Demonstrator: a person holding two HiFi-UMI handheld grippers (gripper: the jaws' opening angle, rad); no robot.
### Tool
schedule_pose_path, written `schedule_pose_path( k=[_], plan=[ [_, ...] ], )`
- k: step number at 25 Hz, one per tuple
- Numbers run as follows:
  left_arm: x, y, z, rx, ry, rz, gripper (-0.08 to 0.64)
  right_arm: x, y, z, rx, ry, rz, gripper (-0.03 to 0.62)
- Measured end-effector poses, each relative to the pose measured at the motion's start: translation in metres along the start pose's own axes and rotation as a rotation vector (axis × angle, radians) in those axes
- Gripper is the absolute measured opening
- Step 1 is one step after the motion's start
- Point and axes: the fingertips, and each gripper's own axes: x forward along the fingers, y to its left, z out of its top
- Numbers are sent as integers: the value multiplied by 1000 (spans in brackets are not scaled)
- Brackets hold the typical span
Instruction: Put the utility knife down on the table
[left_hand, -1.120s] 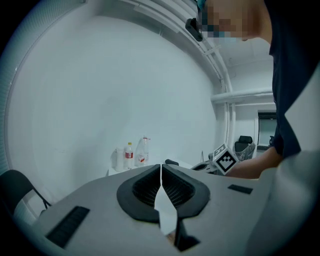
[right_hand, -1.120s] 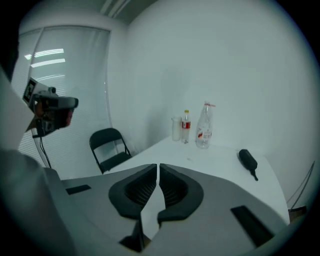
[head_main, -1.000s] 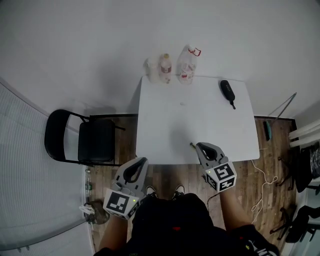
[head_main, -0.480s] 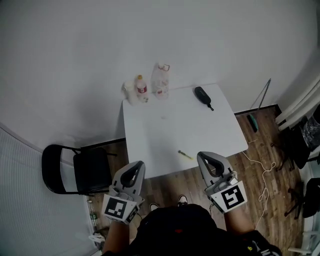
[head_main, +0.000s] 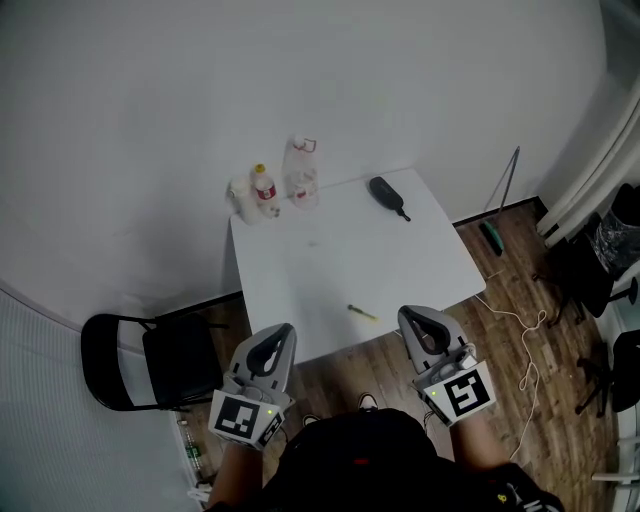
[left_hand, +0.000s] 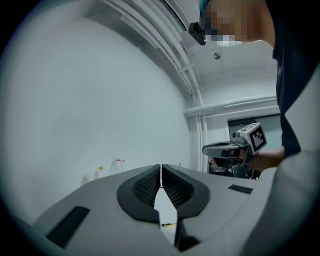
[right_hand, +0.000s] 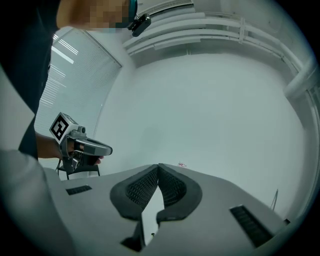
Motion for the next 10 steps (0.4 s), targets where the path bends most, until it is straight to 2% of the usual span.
schedule_pose_path(
  k=[5,10],
  plan=[
    [-3,-4,-3,-2,3,-11,29,-6,2,-5,16,20,-3,23],
    [-5,-4,-3,-12,6,-13,29,-4,7,-4,-28,29,4,23]
  ],
)
